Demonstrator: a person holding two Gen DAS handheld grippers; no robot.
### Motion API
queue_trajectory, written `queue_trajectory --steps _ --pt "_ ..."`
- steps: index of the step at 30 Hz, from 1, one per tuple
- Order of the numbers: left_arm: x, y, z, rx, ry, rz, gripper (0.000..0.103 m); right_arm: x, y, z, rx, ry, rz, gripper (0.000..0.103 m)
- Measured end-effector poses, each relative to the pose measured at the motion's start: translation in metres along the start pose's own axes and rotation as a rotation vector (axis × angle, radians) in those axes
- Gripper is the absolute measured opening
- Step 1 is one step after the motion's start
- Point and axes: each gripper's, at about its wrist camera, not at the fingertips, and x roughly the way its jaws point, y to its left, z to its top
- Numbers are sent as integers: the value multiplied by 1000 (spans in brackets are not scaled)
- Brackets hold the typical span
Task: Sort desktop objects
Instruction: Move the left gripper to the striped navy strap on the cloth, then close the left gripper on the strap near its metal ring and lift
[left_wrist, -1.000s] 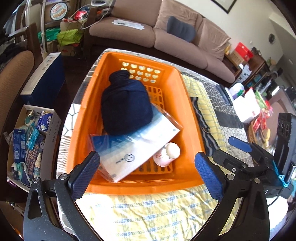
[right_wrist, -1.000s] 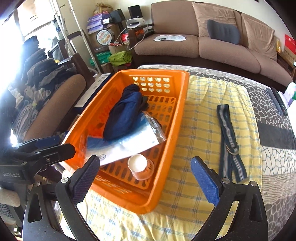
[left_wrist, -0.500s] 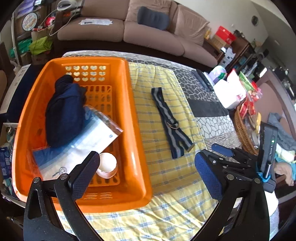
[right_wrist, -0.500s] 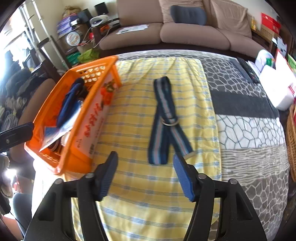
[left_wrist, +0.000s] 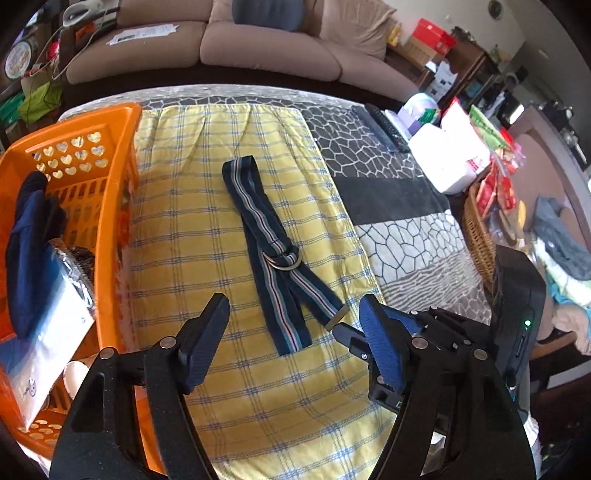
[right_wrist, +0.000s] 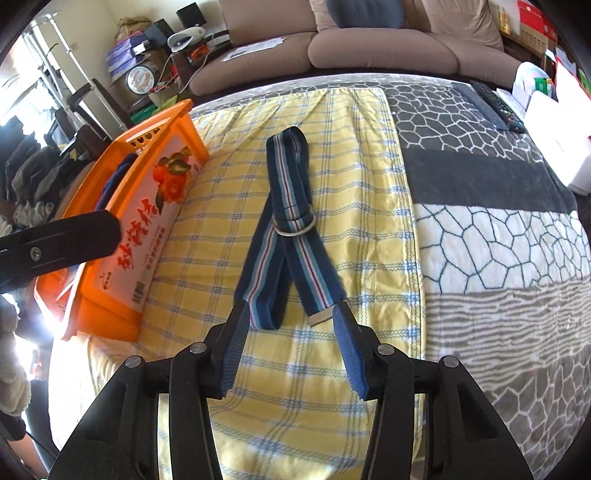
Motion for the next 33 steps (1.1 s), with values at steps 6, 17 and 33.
queue_trajectory --steps 6,17,33 --pt "53 6 10 -78 52 5 84 10 -16 4 1 -10 43 45" --pt "121 10 25 -88 113 98 84 25 -22 3 -23 -7 85 44" --pt "118 17 30 -92 60 113 40 34 -18 6 -31 -7 98 44"
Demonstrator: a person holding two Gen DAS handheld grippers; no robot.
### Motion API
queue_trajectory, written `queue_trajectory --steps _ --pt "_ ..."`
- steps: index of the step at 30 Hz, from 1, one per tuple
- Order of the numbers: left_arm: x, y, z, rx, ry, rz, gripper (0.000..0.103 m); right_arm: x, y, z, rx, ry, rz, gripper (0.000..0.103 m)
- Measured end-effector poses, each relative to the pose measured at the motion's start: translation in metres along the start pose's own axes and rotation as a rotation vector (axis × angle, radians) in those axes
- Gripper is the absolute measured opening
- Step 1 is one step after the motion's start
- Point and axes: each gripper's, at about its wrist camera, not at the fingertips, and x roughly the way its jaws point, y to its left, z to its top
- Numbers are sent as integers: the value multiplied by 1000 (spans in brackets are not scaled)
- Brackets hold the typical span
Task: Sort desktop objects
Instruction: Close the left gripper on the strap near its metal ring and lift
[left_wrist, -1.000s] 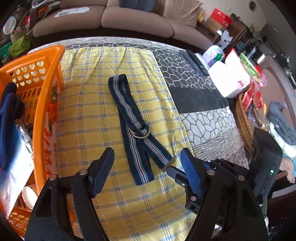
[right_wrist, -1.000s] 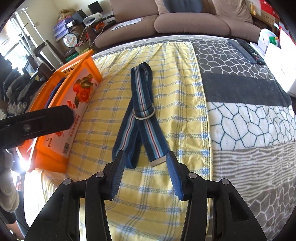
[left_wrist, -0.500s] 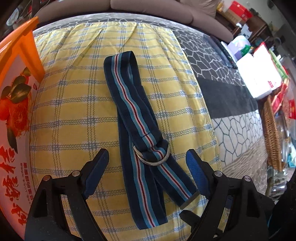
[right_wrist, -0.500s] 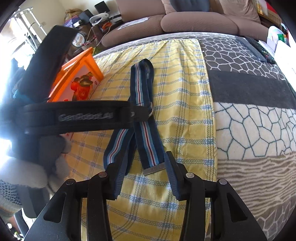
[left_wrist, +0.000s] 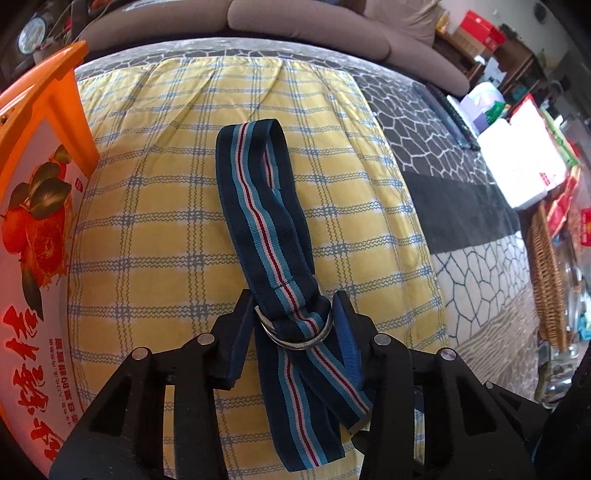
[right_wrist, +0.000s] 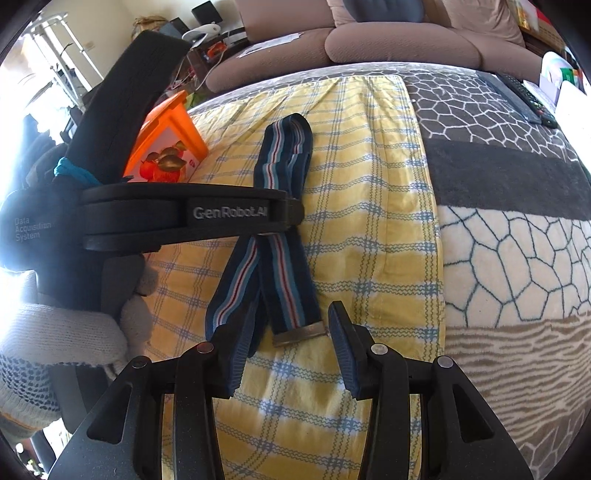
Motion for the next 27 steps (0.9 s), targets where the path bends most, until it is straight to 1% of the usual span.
queue_trajectory --steps 5,8,12,14,16,19,24,27 --pt "-20 -1 -3 9 -14 -71 40 3 10 5 -27 1 5 44" --pt "-34 -1 -7 8 -19 -114 39 4 16 10 -46 -13 -4 44" --pt "-55 2 -12 10 -29 -184 39 1 11 19 -5 -51 -5 44" --pt "-68 2 -13 22 -41 -205 39 -2 9 21 16 -75 30 44" --pt "-80 2 -13 24 -49 -233 39 -5 13 23 1 -82 33 44" --pt "-99 3 -13 27 -70 -253 39 -12 25 25 -26 -95 30 44" --pt "-140 4 -14 35 -120 -281 38 -35 49 33 -44 -142 60 44" --pt "-167 2 -16 47 -156 -295 38 -53 67 37 -71 -170 55 44"
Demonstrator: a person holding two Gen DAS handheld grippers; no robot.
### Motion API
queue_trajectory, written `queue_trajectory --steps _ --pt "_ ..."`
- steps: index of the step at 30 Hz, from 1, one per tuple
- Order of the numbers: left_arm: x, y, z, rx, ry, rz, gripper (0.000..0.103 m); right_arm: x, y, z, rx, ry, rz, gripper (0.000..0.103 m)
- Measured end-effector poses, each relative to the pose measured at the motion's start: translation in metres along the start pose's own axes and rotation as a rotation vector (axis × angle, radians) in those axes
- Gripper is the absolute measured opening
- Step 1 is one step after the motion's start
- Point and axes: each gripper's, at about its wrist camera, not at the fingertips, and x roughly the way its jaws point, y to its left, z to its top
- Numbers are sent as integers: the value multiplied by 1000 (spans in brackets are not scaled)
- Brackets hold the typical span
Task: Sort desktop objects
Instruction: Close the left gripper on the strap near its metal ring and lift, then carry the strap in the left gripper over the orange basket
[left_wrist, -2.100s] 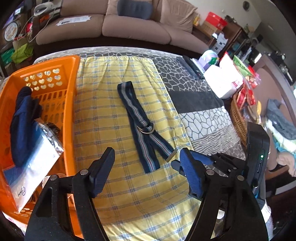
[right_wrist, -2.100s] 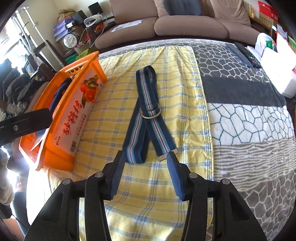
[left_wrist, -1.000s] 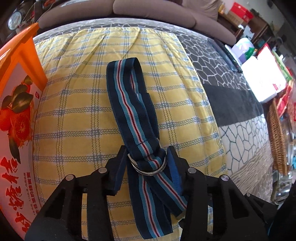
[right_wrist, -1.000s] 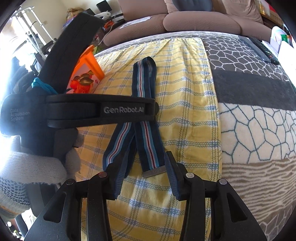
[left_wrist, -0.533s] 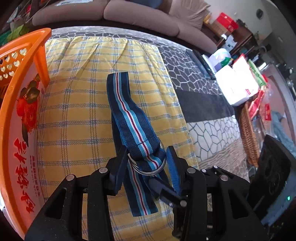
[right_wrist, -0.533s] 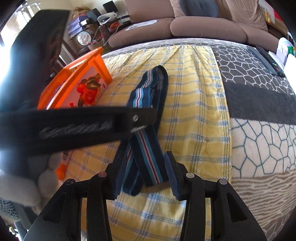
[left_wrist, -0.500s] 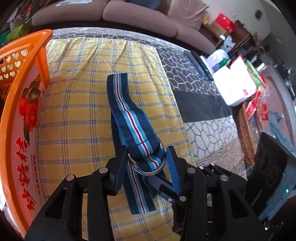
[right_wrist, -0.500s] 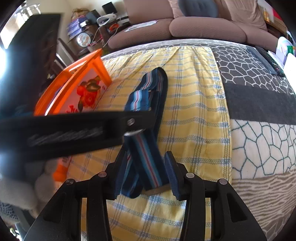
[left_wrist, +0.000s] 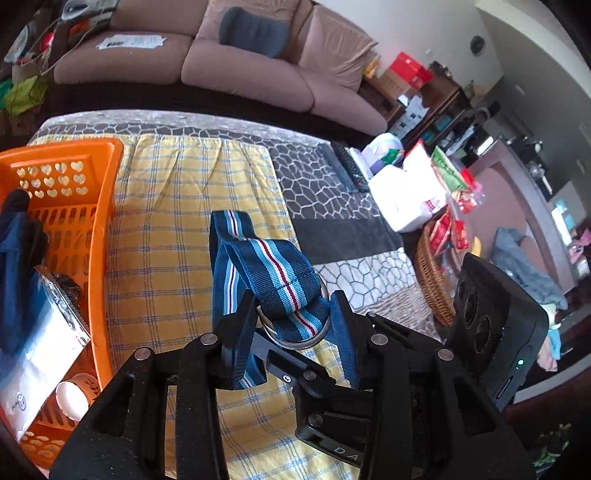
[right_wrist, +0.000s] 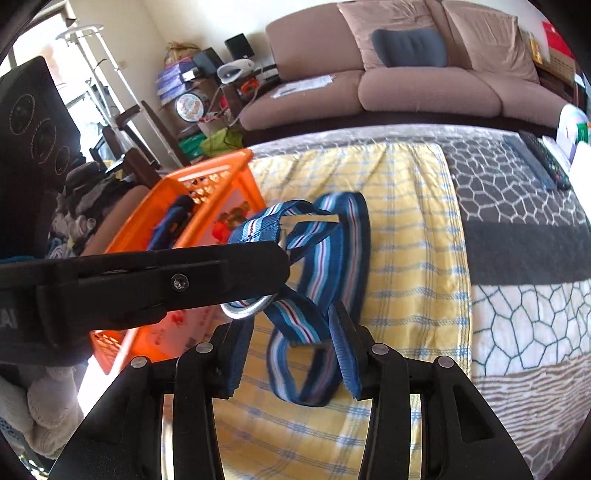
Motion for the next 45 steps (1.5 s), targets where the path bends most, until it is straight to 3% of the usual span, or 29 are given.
queue_trajectory --steps 8,13,24,30,37,45 --pt "-73 -17 4 30 -90 -20 38 -41 44 27 -12 -69 53 40" --pt "-120 -20 4 49 -141 -24 38 -64 81 43 -46 -106 37 37" --pt "-227 -14 4 80 -265 -17 38 -102 167 76 -163 -165 31 36" --pt "-286 -6 6 103 -329 -8 38 -119 216 96 -209 -199 74 36" --pt "-311 13 13 102 -349 10 37 -114 258 112 -249 -192 100 36" --pt "-300 56 19 69 -324 16 38 -75 281 120 -269 -149 110 36"
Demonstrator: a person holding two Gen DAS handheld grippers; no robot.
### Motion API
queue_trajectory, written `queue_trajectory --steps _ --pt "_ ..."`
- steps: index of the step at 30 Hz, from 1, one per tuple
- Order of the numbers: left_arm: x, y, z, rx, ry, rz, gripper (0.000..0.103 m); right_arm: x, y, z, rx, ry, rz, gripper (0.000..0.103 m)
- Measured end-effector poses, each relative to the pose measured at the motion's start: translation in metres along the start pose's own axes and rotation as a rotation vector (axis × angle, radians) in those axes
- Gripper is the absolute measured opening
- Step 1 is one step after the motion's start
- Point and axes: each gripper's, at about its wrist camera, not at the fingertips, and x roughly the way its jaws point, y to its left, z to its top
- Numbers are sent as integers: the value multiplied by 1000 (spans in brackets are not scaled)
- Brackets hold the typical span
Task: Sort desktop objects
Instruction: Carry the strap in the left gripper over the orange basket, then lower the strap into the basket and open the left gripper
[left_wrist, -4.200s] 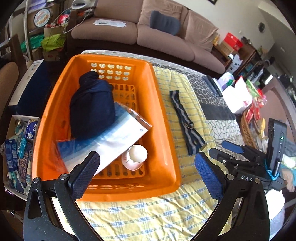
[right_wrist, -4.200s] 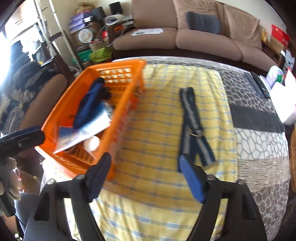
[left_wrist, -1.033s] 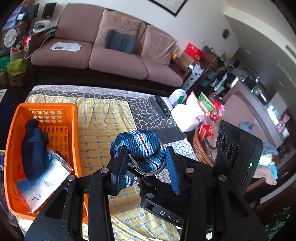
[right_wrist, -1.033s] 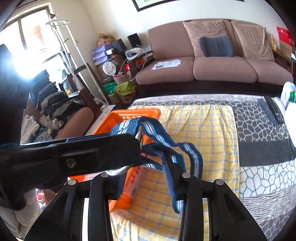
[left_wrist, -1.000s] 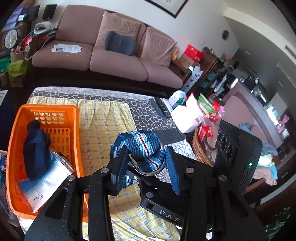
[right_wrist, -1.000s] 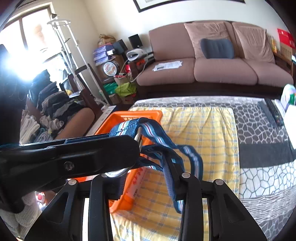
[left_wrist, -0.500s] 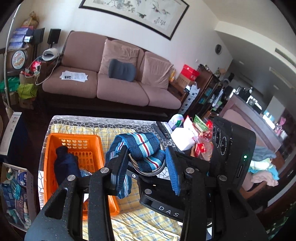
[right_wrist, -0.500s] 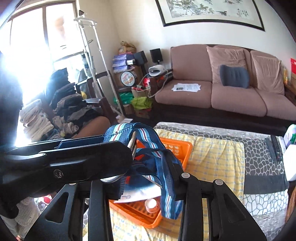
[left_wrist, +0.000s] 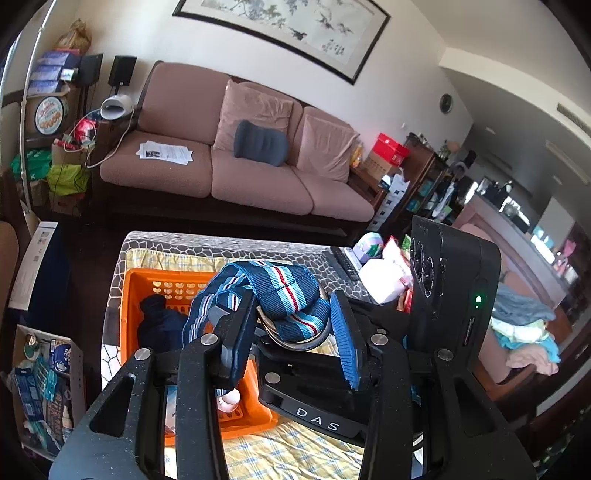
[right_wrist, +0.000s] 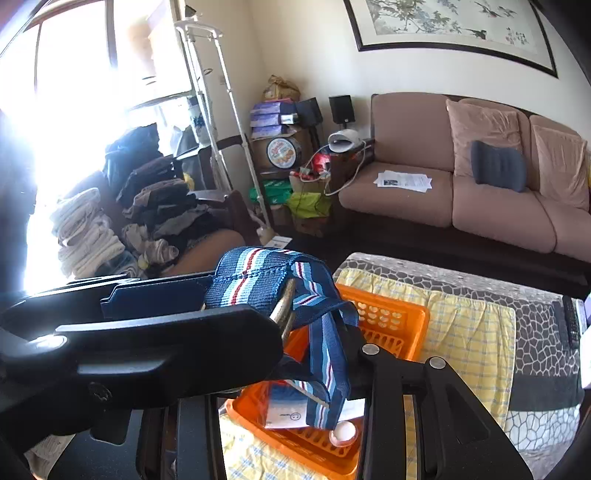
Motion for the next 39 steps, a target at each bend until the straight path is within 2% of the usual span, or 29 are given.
queue_trajectory --steps 10,16,23,28,31,39 --pt "71 77 -22 -90 100 13 37 90 -23 -28 39 103 9 36" --pt "120 118 -42 -138 165 19 35 148 -54 -49 69 166 -18 36" --pt "169 146 -63 -189 225 23 31 196 -85 -73 100 233 -64 36" --pt "189 161 -77 -215 255 44 31 213 -101 -90 96 277 -134 36" --pt "196 170 -86 -239 268 57 31 218 -112 -98 108 308 -139 36" --pt "189 181 -100 -275 282 103 32 214 -111 -109 92 364 -171 38"
